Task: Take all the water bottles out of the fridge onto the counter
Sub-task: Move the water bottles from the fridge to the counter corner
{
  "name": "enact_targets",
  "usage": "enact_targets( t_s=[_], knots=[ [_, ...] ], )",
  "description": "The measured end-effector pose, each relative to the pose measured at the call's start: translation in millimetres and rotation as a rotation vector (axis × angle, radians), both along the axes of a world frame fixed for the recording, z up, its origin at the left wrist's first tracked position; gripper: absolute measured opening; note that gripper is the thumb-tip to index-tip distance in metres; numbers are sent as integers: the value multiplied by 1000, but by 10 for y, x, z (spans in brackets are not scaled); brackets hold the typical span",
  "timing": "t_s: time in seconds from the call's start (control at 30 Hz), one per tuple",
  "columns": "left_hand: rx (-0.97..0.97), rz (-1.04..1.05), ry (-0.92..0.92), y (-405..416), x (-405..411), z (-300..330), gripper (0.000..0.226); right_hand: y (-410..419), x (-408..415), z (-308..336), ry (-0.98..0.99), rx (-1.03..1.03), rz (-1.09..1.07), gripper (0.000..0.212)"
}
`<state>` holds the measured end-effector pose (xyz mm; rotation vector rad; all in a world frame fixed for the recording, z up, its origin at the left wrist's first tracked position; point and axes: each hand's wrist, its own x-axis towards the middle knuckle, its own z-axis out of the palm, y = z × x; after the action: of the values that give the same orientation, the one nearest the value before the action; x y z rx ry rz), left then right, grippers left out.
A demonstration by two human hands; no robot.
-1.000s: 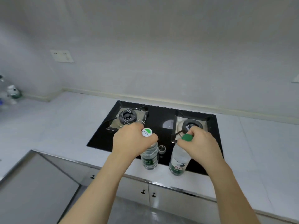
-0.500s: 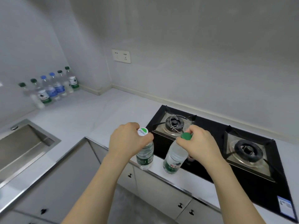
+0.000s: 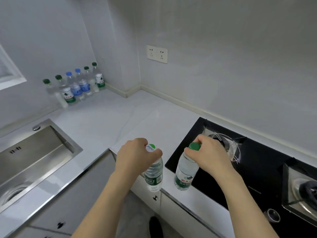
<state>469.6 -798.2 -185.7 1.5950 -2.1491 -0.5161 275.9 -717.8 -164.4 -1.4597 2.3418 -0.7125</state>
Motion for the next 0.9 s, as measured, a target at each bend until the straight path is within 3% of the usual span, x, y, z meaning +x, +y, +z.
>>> enact_targets(
  t_s=[0.5, 0.9],
  knots=[
    [-28, 37, -19, -1845, -246, 138, 43, -1863, -249, -159, -97, 9, 52, 23],
    [43, 24, -96, -3131, 191, -118, 46, -3214, 224, -390, -107, 79, 95, 22]
  ],
)
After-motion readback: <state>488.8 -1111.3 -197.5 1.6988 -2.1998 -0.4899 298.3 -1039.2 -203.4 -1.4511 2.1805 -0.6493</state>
